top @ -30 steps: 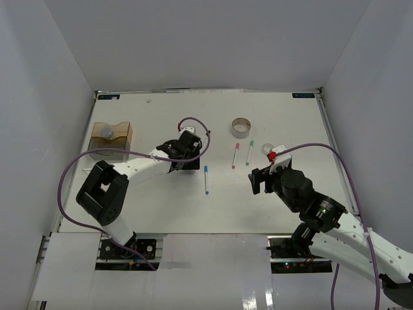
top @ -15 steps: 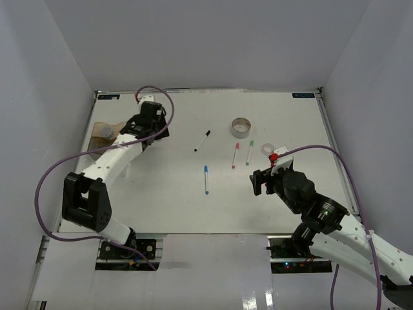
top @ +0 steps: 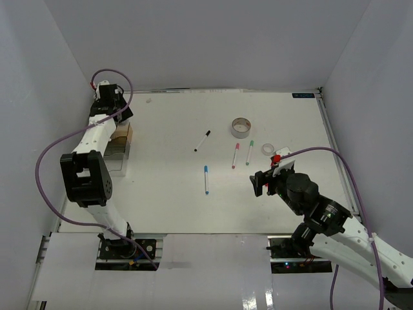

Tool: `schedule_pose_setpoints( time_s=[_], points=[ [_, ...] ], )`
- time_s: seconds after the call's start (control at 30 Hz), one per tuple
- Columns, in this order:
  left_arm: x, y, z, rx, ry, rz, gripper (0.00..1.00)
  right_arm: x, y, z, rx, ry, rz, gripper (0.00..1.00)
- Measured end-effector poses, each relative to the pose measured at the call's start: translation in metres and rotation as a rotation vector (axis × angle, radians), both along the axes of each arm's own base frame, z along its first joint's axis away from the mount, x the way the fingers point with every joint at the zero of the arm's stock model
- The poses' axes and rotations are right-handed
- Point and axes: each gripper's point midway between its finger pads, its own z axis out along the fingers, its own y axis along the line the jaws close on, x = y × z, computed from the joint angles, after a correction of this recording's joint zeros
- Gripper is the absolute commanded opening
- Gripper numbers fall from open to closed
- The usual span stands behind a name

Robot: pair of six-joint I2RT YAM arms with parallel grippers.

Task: Sort the stationery into containers
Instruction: Place the stationery in the storage box.

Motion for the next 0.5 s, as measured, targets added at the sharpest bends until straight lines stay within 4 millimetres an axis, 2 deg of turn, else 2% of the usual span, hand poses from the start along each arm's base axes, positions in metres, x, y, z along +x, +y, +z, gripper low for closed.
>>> schedule_pose_setpoints(
  time_s=[0.2,0.4,0.5],
  points=[
    [0.005,0.025,-0.042,-0.026,0.086,0.043,0.54,0.000,0.000,-0.001,-0.001,0.001,0.001,0.90],
    [0.004,0.033,-0.056,-0.053,0.111,0.048,0.58,-0.002,0.003,-0.005,-0.005,0.012,0.019,0.90],
    [0.006,0.031,-0.061,-0.065,0.116,0.036,0.66,-0.002,0.004,-0.005,-0.005,0.014,0.024,0.90]
  ],
)
